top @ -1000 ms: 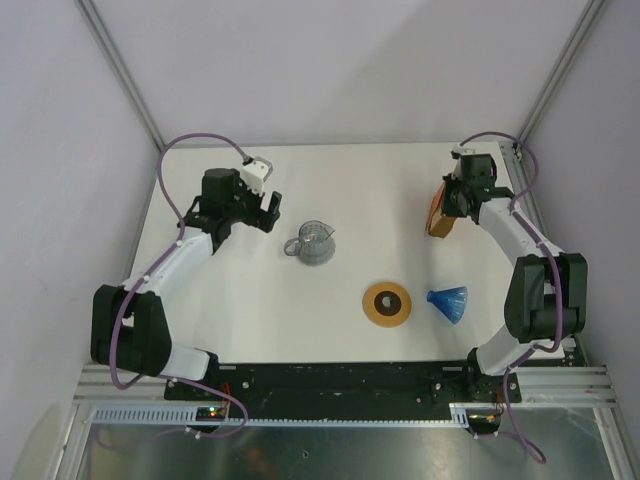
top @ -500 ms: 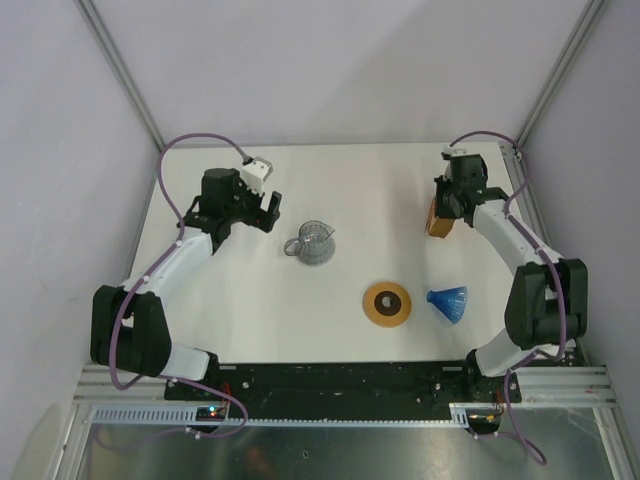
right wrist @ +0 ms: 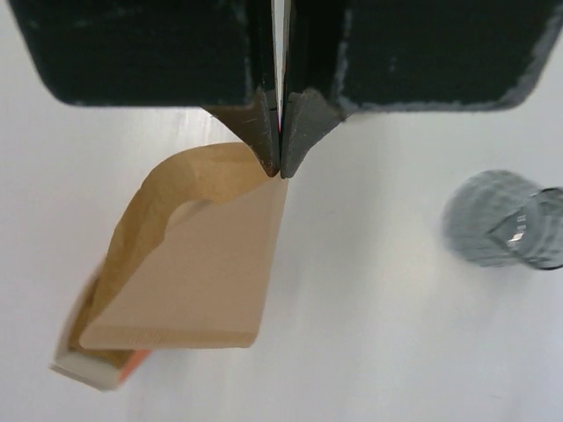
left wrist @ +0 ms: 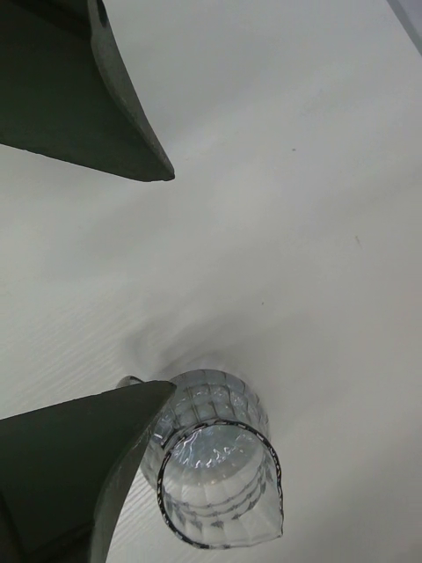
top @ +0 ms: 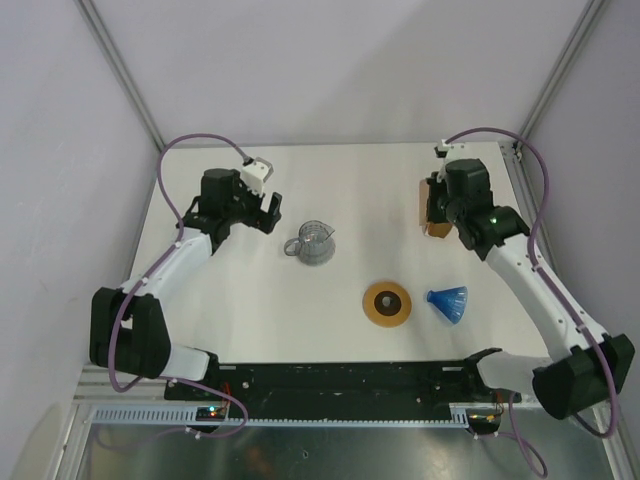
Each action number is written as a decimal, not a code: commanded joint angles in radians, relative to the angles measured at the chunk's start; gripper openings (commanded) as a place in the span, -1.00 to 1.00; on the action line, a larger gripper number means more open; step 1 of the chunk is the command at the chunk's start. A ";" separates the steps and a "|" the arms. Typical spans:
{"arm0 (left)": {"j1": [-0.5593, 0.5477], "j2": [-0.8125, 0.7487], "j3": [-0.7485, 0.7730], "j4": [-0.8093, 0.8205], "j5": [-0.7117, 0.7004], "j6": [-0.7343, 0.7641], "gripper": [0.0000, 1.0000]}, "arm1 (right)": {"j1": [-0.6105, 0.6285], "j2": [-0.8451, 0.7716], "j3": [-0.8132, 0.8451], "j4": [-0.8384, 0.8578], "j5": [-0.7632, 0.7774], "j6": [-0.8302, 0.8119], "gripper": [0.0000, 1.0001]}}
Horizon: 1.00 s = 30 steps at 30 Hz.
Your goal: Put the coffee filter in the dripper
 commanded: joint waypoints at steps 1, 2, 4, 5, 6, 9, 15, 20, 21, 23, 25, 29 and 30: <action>0.007 -0.074 0.032 -0.027 0.065 -0.017 0.99 | 0.082 -0.082 0.031 0.021 -0.011 0.051 -1.00; 0.006 -0.081 0.034 -0.035 0.073 -0.018 0.99 | 0.089 -0.087 0.031 0.031 -0.016 0.054 -1.00; 0.007 -0.091 0.035 -0.043 0.080 -0.018 0.99 | 0.094 -0.088 0.031 0.044 -0.011 0.052 -1.00; 0.006 -0.092 0.034 -0.046 0.080 -0.018 0.99 | 0.094 -0.086 0.031 0.048 -0.009 0.050 -1.00; 0.007 -0.094 0.032 -0.049 0.079 -0.017 0.99 | 0.095 -0.081 0.030 0.048 -0.011 0.047 -1.00; 0.007 -0.100 0.022 -0.052 0.077 -0.013 0.99 | 0.095 -0.059 0.031 0.038 -0.014 0.043 -1.00; 0.007 -0.099 0.010 -0.053 0.082 -0.010 0.99 | 0.096 -0.004 0.031 0.008 -0.092 0.046 -1.00; 0.007 -0.088 0.010 -0.052 0.081 -0.014 0.99 | 0.097 0.060 0.010 0.024 -0.260 0.065 -1.00; 0.007 -0.087 0.009 -0.052 0.081 -0.013 0.99 | 0.089 0.074 -0.005 0.043 -0.292 0.069 -1.00; 0.007 -0.087 0.006 -0.053 0.080 -0.012 0.99 | 0.050 0.103 -0.038 0.087 -0.378 0.088 -1.00; 0.007 -0.087 0.005 -0.053 0.079 -0.010 0.99 | -0.013 0.138 -0.079 0.137 -0.499 0.129 -1.00; 0.007 -0.087 -0.001 -0.053 0.076 0.000 0.99 | -0.054 0.174 -0.127 0.189 -0.570 0.155 -1.00; 0.007 -0.087 -0.002 -0.052 0.074 0.002 0.99 | -0.054 0.174 -0.129 0.191 -0.563 0.154 -1.00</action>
